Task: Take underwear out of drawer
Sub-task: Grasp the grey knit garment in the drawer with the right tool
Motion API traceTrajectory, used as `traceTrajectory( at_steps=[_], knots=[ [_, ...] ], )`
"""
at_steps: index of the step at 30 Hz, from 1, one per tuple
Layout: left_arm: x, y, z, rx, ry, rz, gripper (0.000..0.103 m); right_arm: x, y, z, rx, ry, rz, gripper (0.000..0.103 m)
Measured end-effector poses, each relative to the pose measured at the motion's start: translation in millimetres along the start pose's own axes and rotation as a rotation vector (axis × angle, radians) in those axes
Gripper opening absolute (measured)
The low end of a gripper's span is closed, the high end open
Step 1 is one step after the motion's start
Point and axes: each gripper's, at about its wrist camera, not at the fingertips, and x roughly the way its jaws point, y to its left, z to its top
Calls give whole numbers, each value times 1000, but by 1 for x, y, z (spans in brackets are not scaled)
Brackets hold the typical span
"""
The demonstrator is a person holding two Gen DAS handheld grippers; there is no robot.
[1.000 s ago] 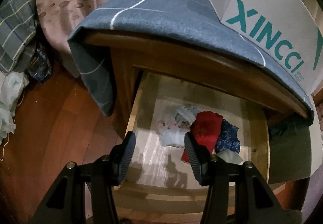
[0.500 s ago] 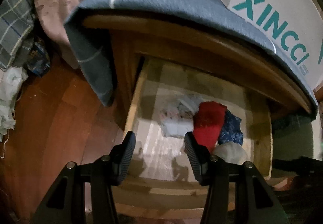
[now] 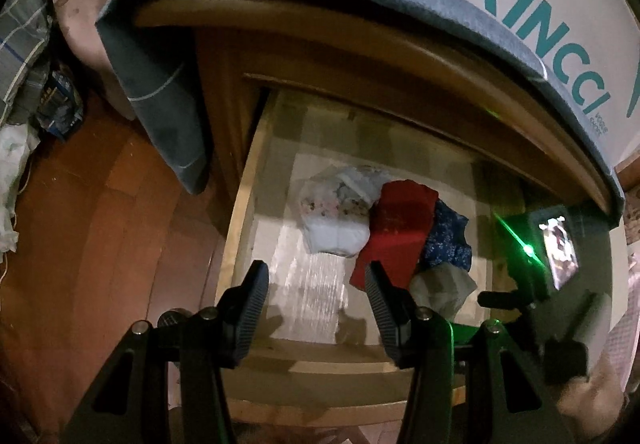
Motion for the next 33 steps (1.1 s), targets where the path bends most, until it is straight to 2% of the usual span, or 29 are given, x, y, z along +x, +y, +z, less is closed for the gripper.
traceTrajectory(
  at_steps=[5,10,19,27,33],
  knots=[
    [3,-1,-1,3,21,-11,51,13,-6,9,82,53,59,88],
    [4,-4,-3,16,27,-3,51,18,-8,16,115,76,51,88],
    [8,-3,-4,16,52,-2,51,32,-6,42,65,155,-2,88],
    [10,-3,-5,20,67,3,51,47,1,51,18,192,0,88],
    [11,-1,-4,13,68,7,51,42,2,52,-5,168,13,74]
  ],
)
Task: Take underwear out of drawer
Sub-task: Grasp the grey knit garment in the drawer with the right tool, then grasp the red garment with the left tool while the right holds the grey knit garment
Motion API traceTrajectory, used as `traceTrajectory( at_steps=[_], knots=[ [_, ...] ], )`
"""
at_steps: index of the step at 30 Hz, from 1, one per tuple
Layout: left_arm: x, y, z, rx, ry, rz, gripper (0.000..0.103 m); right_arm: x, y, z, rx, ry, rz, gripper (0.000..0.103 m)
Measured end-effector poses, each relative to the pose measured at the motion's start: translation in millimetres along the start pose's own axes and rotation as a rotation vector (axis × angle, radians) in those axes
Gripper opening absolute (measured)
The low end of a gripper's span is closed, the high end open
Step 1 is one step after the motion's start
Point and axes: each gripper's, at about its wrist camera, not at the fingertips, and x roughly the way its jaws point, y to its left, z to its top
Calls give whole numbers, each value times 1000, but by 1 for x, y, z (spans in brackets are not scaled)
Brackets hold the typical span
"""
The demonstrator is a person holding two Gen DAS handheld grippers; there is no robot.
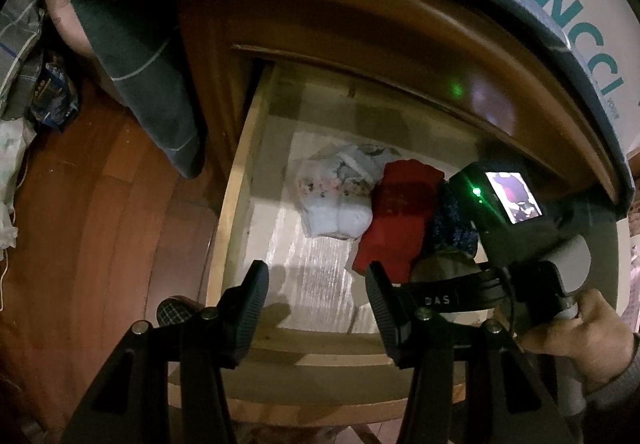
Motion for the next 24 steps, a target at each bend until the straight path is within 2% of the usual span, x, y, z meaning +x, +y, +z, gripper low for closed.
traceTrajectory(
  at_steps=[6,13,15,20,24],
  knots=[
    [4,3,2,-8,14,6,51,-9,-3,-16,16,-41,17,57],
    [8,-2,2,9,21,27,51,-21,-16,-31,71,-113,29,54],
    [11,-5,2,19,27,29,51,-29,-19,-47,89,-147,34,54],
    [18,-13,1,37,48,36,51,-51,-34,-79,155,-270,108,54],
    [28,-18,0,31,83,2,52,-68,-45,-102,200,-381,149,54]
  ],
)
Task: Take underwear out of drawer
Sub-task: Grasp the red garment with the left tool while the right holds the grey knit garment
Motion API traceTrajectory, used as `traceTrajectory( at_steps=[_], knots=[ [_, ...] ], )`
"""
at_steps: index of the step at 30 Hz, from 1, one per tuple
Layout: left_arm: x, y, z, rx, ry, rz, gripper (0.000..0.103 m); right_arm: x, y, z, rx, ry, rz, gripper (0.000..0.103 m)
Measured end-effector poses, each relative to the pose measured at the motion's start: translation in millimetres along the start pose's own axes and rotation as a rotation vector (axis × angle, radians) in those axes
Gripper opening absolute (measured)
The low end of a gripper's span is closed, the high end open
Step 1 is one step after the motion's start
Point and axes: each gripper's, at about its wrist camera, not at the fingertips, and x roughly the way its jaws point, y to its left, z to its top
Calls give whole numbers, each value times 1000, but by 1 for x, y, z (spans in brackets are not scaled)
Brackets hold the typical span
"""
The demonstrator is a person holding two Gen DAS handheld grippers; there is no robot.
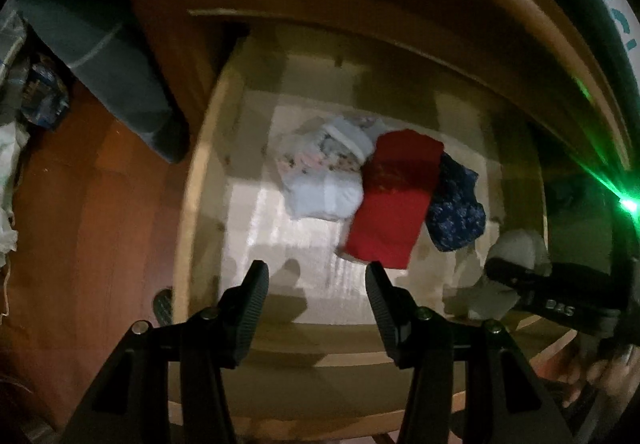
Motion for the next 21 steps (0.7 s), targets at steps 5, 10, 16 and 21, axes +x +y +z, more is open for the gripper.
traceTrajectory(
  at_steps=[5,10,16,21],
  knots=[
    [9,-10,1,12,12,-38,52,-14,-17,-11,43,-97,93,54],
    [15,-26,3,52,6,-62,61,-5,-36,-16,39,-60,146,55],
    [25,-50,6,159,35,-14,63,1,-45,-22,21,-70,160,55],
    [43,-50,14,107,108,9,63,6,-52,-20,63,-35,188,55]
  ],
)
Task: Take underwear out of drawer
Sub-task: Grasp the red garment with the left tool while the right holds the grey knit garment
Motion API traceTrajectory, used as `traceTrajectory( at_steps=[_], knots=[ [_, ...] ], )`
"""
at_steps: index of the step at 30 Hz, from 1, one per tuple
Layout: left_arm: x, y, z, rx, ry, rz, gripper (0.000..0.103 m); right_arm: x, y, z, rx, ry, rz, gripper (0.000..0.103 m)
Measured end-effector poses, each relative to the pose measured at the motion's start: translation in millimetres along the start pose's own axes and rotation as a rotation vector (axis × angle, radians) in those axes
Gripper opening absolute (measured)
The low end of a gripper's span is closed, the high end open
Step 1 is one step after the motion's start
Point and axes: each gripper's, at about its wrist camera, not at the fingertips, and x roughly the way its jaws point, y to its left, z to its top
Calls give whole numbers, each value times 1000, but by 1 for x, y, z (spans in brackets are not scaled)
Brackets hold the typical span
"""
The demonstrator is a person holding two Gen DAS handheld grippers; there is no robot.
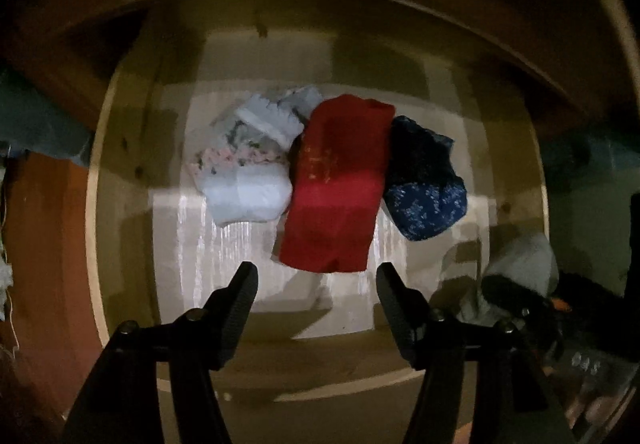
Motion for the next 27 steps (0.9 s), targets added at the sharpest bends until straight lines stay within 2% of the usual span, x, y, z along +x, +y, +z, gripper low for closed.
traceTrajectory(
  at_steps=[6,10,14,17,20,27],
  knots=[
    [15,-6,15,-55,33,0,63,-3,0,0,0,-1,4,55],
    [23,0,20,-186,67,-60,63,0,-1,1,14,8,35,55],
    [30,-8,21,-190,68,-2,63,0,0,1,21,17,60,55],
    [31,-10,24,-223,67,-7,63,1,3,1,12,18,56,55],
    [35,-11,30,-226,65,33,63,2,3,1,11,24,57,55],
    [53,-13,42,-223,156,74,64,4,3,2,5,32,62,56]
  ],
)
